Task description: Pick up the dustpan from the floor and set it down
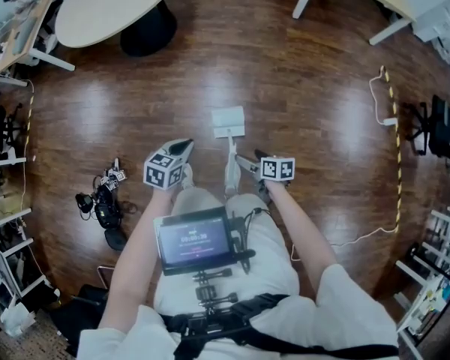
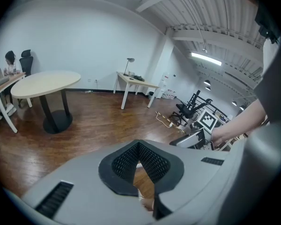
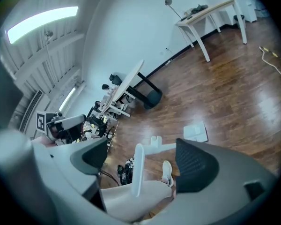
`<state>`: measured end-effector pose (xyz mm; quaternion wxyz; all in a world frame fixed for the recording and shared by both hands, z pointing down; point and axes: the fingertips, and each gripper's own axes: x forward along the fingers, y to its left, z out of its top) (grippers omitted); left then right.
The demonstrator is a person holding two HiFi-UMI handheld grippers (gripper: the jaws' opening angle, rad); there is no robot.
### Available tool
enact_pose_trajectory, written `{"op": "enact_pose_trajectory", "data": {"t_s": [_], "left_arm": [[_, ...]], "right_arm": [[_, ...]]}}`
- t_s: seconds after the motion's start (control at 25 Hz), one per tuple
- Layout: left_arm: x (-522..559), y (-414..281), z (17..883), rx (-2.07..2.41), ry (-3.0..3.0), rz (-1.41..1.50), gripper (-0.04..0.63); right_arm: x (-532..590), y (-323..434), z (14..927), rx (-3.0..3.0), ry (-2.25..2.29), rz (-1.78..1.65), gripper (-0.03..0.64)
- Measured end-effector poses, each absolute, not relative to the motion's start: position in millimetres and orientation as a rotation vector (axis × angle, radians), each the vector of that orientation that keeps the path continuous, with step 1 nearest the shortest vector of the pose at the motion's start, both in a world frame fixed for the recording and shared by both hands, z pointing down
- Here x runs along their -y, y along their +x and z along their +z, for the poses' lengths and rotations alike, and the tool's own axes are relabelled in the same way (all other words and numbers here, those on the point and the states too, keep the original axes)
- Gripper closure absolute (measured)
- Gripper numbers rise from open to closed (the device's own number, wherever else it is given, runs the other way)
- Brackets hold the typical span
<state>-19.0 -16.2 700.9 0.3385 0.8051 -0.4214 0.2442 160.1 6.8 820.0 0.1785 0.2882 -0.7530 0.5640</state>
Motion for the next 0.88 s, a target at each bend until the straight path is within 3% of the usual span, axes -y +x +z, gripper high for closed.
{"op": "enact_pose_trajectory", "data": {"t_s": [0.48,0.88], "left_arm": [[-26.1,-13.0,685.7,1.025,2.194,0.568,0.600],[-87.7,-58.3,664.6,0.969,2.264,0.514,0.601]], "right_arm": [[-27.7,159.7,772.3,2.277,1.040,1.336,0.309],[-76.2,126.1,715.1,2.293,1.200,0.980,0.400]]}}
